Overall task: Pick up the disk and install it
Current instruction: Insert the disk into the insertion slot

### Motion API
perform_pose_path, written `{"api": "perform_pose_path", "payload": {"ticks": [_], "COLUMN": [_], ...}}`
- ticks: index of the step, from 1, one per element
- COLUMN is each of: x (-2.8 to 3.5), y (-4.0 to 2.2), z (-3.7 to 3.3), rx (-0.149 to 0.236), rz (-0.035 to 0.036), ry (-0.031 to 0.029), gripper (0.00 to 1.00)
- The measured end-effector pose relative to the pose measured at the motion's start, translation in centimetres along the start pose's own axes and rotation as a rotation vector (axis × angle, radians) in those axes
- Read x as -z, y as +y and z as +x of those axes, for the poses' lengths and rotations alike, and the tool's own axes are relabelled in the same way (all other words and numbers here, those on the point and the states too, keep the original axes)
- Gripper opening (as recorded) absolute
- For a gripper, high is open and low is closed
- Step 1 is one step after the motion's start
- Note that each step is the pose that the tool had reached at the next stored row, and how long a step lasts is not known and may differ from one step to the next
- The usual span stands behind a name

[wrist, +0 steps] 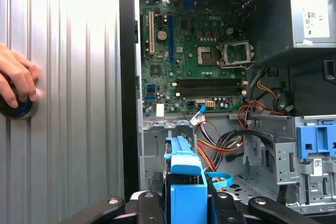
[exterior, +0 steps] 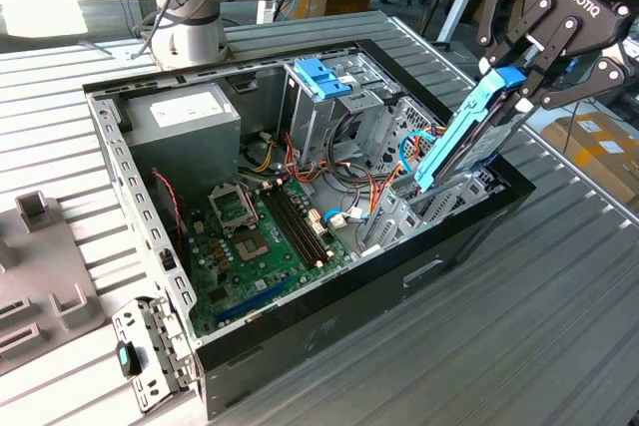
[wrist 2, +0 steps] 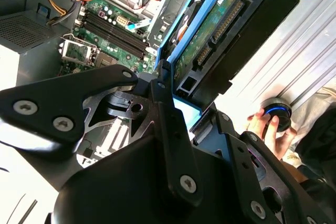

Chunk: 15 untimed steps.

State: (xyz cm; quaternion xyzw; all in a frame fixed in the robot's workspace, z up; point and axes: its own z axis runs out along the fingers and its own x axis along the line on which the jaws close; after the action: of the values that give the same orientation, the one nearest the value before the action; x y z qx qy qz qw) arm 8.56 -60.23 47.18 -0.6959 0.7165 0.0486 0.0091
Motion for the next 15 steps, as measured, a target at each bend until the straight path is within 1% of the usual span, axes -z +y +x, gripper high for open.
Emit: {"api": "perform_pose_path", "payload": {"ticks": [15], "x": [-0.23], "y": [0.15], "z": [-0.13], "rx": [0.0], "rz": [0.0], "ry": [0.0], "gripper": [0.37]}}
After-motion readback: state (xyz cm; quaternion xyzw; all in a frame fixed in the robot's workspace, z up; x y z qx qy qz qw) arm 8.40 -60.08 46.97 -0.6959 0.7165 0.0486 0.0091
